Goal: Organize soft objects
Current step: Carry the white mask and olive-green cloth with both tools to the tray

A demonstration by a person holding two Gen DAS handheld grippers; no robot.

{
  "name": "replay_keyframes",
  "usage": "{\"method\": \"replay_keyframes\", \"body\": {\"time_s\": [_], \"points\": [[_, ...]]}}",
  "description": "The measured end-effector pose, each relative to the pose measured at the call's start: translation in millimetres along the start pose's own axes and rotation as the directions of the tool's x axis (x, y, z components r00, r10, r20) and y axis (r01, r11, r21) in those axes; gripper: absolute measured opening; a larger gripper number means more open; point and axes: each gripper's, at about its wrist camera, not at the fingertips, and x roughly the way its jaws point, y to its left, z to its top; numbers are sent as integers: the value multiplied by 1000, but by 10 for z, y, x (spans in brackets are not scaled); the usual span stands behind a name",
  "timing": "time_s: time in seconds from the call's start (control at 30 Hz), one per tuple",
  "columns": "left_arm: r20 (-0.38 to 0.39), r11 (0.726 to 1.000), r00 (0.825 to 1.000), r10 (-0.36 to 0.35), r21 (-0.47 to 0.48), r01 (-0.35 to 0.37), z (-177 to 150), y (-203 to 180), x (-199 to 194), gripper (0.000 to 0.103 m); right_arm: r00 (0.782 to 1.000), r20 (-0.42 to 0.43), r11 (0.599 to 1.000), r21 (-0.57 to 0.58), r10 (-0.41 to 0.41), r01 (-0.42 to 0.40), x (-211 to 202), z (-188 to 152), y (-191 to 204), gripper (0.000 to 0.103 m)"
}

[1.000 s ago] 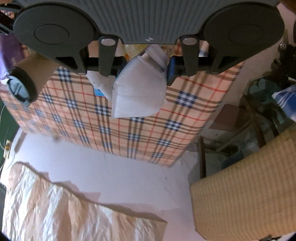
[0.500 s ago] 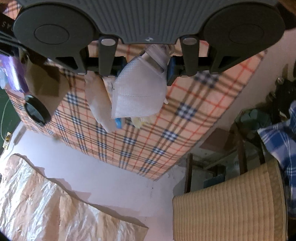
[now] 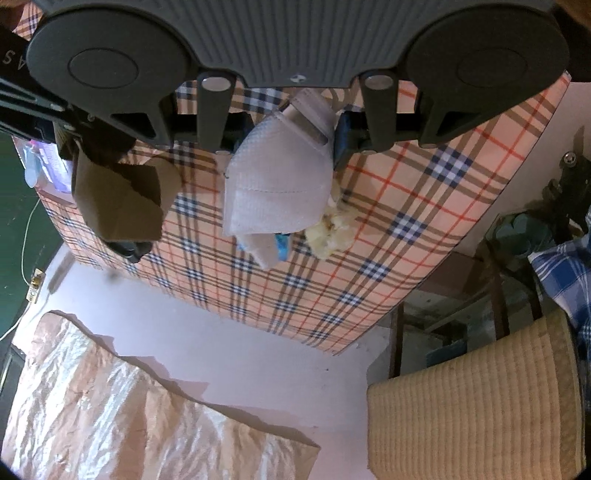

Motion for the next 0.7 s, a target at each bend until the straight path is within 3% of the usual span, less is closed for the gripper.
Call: {"method": "replay_keyframes", "body": {"time_s": [0.7], "points": [[23,996,999,-41,74,39,124,-377,-95,42,996,82,999,-1,-45,45,-299,187,-130,48]]}}
